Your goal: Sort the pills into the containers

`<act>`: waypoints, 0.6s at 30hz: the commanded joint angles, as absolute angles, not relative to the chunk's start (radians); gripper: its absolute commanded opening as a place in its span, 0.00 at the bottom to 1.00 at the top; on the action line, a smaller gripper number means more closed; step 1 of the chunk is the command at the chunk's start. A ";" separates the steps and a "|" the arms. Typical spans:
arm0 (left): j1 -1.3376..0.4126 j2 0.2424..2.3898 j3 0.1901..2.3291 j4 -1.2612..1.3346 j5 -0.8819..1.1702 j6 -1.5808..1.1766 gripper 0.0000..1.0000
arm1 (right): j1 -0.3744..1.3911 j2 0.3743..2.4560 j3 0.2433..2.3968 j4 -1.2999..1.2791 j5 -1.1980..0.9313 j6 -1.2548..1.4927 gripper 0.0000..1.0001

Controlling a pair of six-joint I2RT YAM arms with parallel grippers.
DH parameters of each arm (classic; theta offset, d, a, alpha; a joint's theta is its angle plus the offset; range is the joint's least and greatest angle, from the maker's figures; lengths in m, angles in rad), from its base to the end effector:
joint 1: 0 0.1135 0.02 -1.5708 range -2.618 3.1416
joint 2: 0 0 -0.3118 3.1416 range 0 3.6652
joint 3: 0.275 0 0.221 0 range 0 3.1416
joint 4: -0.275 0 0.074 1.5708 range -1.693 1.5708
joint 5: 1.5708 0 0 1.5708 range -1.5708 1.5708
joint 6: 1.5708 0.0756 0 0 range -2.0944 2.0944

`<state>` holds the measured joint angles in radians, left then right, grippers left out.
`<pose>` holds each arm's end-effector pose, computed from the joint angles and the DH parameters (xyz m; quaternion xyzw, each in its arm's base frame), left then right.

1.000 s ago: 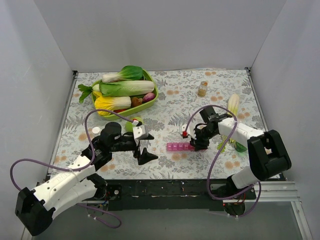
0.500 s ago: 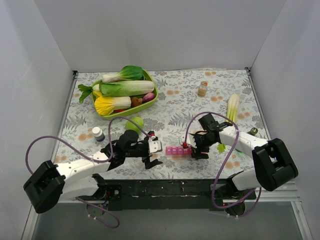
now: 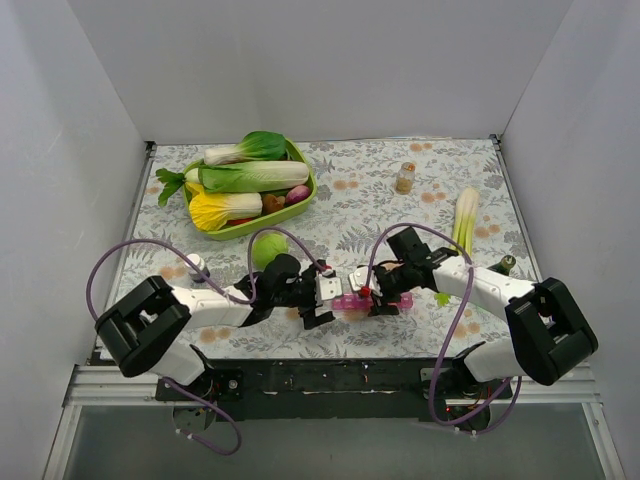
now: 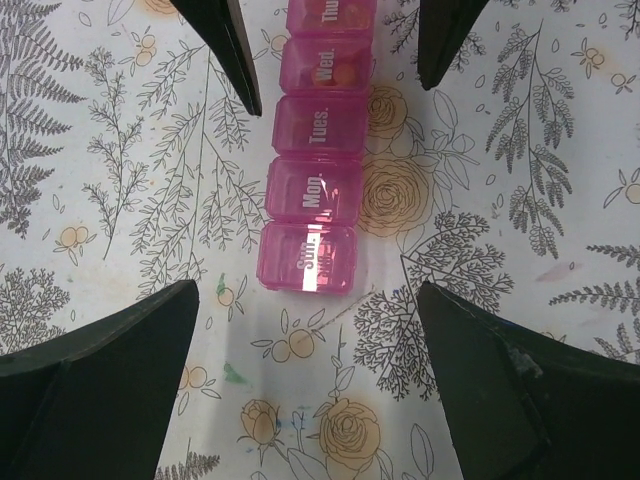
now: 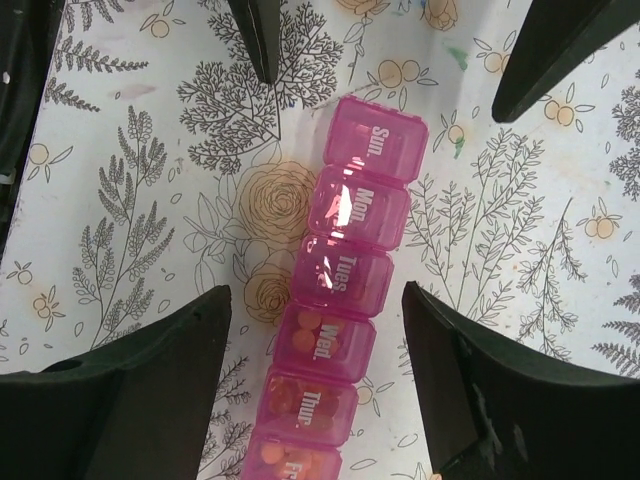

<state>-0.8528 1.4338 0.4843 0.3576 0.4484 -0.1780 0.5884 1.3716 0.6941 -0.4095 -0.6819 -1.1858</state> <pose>0.1516 -0.2234 0.2051 0.3835 0.7774 -0.3967 0.3021 0.1594 0.1636 0.2151 -0.7599 0.5159 0.2438 0.3113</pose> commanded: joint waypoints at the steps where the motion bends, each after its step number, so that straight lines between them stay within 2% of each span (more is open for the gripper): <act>1: -0.857 1.469 0.531 0.405 0.459 -0.143 0.91 | 0.623 1.373 0.669 -0.310 -0.692 -1.132 0.76; 10: -0.864 1.566 0.554 0.446 0.471 -0.149 0.83 | 0.644 1.404 0.644 -0.224 -0.617 -1.039 0.72; 15: -0.873 1.600 0.563 0.460 0.471 -0.164 0.74 | 0.647 1.405 0.643 -0.212 -0.603 -1.019 0.71; 18: -0.874 1.603 0.554 0.474 0.474 -0.182 0.64 | 0.647 1.413 0.652 -0.207 -0.601 -0.990 0.70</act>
